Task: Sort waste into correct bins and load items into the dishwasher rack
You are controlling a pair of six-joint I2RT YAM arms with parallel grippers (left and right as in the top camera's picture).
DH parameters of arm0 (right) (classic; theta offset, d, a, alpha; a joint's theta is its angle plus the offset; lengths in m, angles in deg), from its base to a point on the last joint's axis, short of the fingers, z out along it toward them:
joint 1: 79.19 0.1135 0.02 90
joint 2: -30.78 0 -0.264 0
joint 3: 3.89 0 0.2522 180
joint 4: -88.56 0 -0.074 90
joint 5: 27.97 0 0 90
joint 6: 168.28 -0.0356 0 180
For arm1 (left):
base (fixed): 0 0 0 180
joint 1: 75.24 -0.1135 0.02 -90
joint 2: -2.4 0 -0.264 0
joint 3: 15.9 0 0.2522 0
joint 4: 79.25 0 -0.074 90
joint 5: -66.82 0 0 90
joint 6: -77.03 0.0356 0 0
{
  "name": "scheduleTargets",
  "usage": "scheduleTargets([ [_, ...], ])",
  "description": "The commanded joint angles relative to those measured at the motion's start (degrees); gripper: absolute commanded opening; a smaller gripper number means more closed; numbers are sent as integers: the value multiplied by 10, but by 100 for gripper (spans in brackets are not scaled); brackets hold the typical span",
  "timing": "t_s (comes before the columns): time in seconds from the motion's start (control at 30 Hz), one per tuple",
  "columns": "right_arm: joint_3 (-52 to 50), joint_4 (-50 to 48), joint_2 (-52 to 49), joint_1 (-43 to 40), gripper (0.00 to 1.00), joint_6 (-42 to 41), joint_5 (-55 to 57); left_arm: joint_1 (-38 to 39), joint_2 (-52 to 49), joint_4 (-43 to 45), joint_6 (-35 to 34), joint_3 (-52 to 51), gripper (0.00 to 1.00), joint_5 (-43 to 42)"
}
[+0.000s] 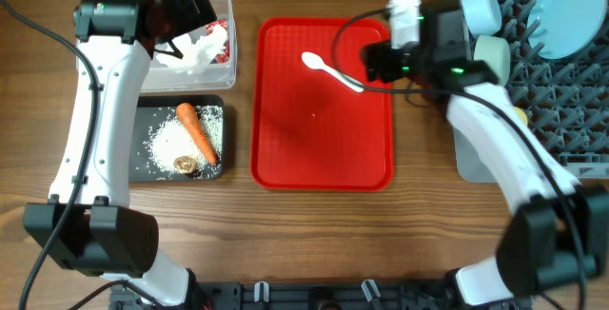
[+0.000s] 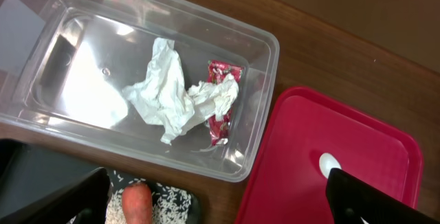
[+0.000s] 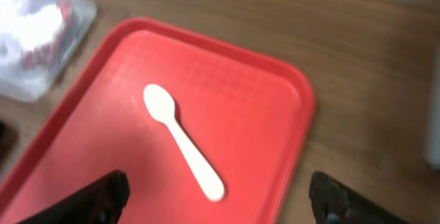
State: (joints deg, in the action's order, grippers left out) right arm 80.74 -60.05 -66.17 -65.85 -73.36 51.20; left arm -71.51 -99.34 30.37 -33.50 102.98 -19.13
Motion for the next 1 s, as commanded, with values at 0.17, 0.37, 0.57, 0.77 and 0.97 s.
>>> scheduleTargets([
  [0.17, 40, -95, -163, 11, 85, 89, -91, -2, -2, 2, -9, -1, 100, 5],
  [0.37, 49, -94, -211, 30, 84, 129, -104, -2, -2, 2, -9, -1, 100, 5],
  [0.57, 49, -99, -245, 46, 70, 131, -91, -2, -2, 2, -9, -1, 100, 5],
  [0.77, 49, -123, -292, 47, 64, 129, -55, -2, -2, 2, -9, -1, 100, 5],
  [0.97, 49, -125, -298, 47, 52, 128, -55, -2, -2, 2, -9, -1, 100, 5],
])
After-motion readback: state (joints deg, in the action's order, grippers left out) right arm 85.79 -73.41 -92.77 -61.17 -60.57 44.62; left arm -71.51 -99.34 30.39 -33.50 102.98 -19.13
